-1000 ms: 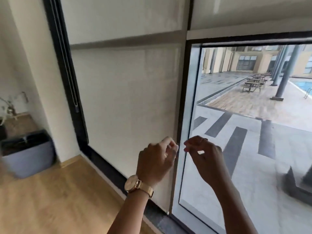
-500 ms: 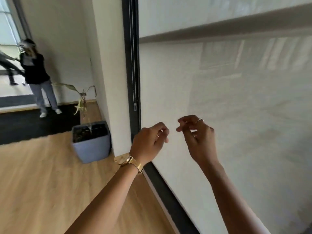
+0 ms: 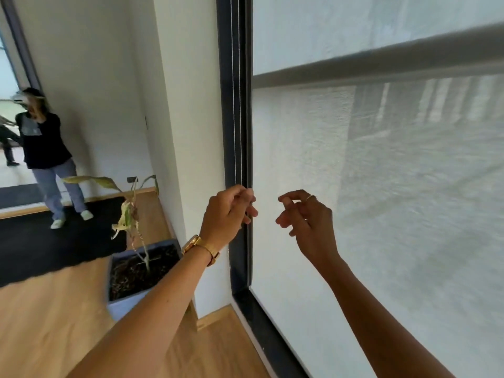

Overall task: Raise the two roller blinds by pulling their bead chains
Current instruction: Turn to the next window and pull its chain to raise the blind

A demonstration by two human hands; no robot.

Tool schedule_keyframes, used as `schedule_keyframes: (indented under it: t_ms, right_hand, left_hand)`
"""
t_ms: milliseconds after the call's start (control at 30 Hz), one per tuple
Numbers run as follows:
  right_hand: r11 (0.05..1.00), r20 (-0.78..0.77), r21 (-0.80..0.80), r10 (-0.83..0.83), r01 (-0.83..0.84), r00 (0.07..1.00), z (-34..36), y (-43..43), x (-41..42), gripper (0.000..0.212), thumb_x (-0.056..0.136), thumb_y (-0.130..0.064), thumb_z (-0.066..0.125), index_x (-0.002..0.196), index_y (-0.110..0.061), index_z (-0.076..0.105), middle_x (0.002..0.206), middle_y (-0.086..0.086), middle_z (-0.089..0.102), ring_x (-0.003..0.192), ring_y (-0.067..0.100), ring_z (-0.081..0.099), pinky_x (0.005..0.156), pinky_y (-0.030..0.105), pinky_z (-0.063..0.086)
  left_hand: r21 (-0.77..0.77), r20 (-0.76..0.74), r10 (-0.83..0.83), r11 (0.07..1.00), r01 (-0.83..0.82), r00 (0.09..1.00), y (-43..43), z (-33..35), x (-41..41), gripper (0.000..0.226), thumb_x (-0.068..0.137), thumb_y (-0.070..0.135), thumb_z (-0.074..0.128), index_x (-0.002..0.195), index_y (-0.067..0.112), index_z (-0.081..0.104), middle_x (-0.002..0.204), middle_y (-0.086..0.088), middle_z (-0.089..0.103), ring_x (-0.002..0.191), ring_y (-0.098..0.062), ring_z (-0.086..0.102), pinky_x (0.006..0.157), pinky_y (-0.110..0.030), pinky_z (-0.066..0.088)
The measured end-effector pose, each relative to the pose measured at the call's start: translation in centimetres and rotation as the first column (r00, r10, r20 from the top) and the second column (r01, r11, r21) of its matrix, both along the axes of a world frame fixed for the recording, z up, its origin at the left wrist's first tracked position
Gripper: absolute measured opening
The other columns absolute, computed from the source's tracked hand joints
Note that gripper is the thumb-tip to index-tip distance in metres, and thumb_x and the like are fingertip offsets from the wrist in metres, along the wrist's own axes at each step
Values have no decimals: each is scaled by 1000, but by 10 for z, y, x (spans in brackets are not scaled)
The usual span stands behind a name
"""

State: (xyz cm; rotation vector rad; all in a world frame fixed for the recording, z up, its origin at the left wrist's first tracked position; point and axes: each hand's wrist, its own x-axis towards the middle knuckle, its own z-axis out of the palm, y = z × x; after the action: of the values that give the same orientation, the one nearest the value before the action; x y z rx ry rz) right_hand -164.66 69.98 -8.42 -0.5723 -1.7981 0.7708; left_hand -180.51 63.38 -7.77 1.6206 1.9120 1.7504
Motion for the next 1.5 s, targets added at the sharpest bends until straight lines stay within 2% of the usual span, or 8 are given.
schedule_keyframes:
  t_ms: [333,567,767,967,1200,1300,1367,1500]
  right_hand:
    - [994,-1,-24,-109,109,994,12,156,-172,17,95,-31,49,92,-25,64,61,-8,70,59,6,69,63,32,56]
    - [989,-8,-54,-138,137,990,34,286,-297,18,94,-28,50,81,-32,61,58,-10,69,59,7,68,62,31,54]
    - [984,85,-100,-137,146,987,62,362,-376,14,93,-23,50,92,-18,63,70,-4,70,64,12,68,52,24,53]
    - [971,115,-109,-202,214,973,91,412,-436,15,89,-10,48,93,-10,63,85,13,71,72,24,66,65,37,59]
    - [914,4,9,-407,407,914,141,451,-491,21,89,-11,48,100,-6,65,96,14,71,83,27,66,77,44,58]
    - [845,-64,69,-527,530,848,165,465,-505,20,91,-16,53,106,-6,61,105,12,68,94,26,64,77,34,49]
    - [815,-9,79,-575,574,818,178,476,-512,26,92,-21,54,110,-3,56,111,15,66,100,27,61,80,33,44]
    - [821,96,19,-570,571,816,195,492,-518,35,93,-24,53,120,-1,52,121,18,62,111,34,59,99,48,48]
  left_hand:
    - [154,-31,-11,988,15,999,185,32,-158,28,96,34,47,97,12,64,83,-2,73,69,-12,69,54,-13,52]
    - [134,-84,27,991,-16,996,309,52,-285,23,96,28,49,99,9,62,94,-7,73,79,-19,69,70,-36,60]
    - [50,-43,23,999,-21,999,379,72,-363,24,92,24,53,103,7,64,103,-12,70,95,-27,67,83,-48,58]
    - [8,-28,-94,996,94,995,431,77,-402,29,94,15,50,119,6,59,121,-14,65,111,-26,60,87,-28,47]
    - [105,-85,-187,975,196,979,464,100,-439,38,94,9,46,133,7,48,136,-15,53,124,-27,51,94,-31,43]
    - [141,-103,-226,961,239,969,470,106,-444,40,94,8,45,135,6,46,139,-15,51,128,-27,49,102,-38,45]
    - [155,-96,-248,953,261,964,471,107,-447,41,94,7,45,135,5,46,138,-16,51,128,-28,49,104,-43,46]
    - [169,-81,-294,938,304,952,475,104,-449,41,94,8,45,135,5,46,137,-17,51,127,-30,49,103,-47,46]
